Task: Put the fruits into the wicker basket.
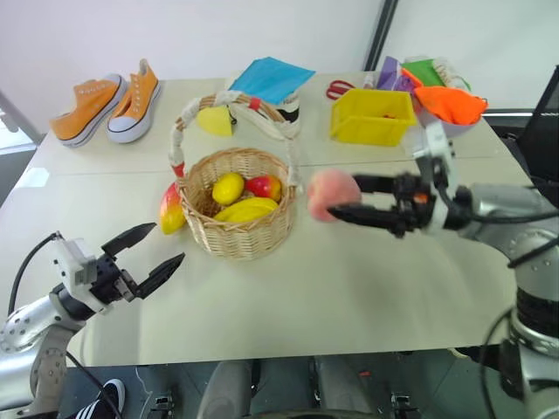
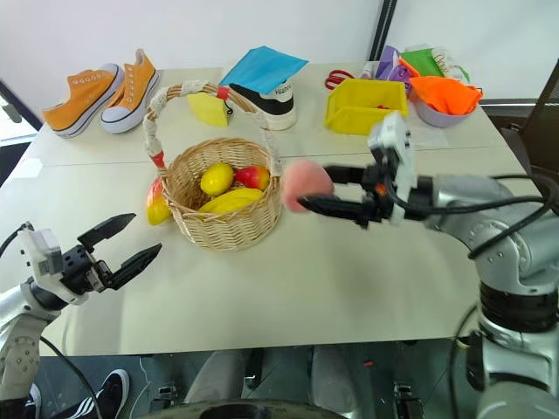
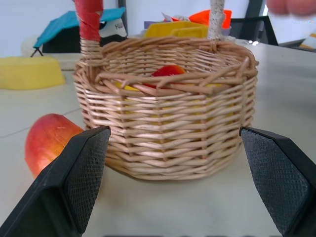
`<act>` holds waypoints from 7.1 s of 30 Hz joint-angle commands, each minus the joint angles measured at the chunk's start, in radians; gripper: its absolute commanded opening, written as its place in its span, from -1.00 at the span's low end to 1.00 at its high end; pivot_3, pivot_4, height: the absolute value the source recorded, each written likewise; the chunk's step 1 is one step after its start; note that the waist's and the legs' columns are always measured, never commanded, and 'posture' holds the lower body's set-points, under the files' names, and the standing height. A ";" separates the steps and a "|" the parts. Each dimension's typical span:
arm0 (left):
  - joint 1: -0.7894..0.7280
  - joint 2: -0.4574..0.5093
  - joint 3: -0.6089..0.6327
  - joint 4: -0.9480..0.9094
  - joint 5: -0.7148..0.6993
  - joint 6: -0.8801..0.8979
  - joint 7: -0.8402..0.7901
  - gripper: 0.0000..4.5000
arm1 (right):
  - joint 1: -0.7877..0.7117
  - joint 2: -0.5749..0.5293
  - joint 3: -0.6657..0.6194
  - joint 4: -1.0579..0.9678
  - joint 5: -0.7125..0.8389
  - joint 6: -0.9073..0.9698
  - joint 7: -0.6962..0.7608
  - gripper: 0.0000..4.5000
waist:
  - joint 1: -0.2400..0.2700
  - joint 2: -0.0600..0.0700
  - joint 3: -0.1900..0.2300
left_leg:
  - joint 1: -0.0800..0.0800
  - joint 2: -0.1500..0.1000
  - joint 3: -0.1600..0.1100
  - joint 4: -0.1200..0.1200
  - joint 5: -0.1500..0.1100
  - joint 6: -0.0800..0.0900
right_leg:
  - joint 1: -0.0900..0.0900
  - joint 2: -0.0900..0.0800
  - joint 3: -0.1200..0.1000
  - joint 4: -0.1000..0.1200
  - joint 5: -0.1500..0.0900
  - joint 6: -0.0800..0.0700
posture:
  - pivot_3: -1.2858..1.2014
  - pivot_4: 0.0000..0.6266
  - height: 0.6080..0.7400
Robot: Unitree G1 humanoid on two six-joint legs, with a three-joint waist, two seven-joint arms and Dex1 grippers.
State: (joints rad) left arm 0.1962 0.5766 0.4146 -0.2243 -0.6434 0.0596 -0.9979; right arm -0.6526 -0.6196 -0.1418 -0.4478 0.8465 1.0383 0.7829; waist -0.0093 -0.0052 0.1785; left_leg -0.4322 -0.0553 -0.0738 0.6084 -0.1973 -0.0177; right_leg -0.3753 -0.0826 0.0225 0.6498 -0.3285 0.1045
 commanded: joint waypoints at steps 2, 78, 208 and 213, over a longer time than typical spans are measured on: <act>-0.019 0.002 0.012 0.012 -0.005 -0.013 0.001 1.00 | -0.089 0.183 0.117 0.033 -0.064 -0.084 -0.138 0.32 | -0.005 0.000 0.000 | 0.000 0.000 0.000 0.000 0.000 0.000 | 0.000 0.000 0.000 0.000 0.000 0.000 | 0.03 -0.52 1.00; -0.488 -0.163 -0.208 0.093 0.296 0.583 0.723 0.48 | 0.293 -0.185 0.130 -0.046 -0.250 -0.434 0.225 1.00 | 0.002 -0.002 0.000 | -0.001 -0.001 -0.001 0.005 0.000 0.000 | 0.003 0.001 -0.001 0.006 0.005 0.009 | 0.03 -0.52 1.00; -0.347 -0.079 -0.227 -0.026 -0.109 0.293 0.082 1.00 | 0.281 0.003 -0.380 0.522 -0.539 -0.862 -0.441 0.51 | -0.005 0.002 0.001 | 0.005 0.000 0.005 0.005 0.002 -0.001 | 0.005 0.004 0.003 0.011 0.007 0.008 | 0.03 -0.52 1.00; -0.339 -0.089 -0.221 -0.017 -0.099 0.280 0.089 1.00 | 0.345 0.092 -0.396 0.400 -0.574 -0.882 -0.596 0.99 | -0.003 0.002 0.001 | 0.005 0.000 0.005 0.004 0.002 -0.001 | 0.004 0.003 0.003 0.011 0.007 0.008 | 0.03 -0.52 1.00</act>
State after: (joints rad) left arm -0.1427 0.4899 0.1780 -0.2358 -0.7458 0.3607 -0.9112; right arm -0.3200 -0.5452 -0.5125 0.0463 0.2856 0.1792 0.2438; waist -0.0121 -0.0035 0.1790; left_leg -0.4270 -0.0553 -0.0691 0.6126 -0.1953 -0.0190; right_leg -0.3711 -0.0792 0.0259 0.6605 -0.3220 0.1130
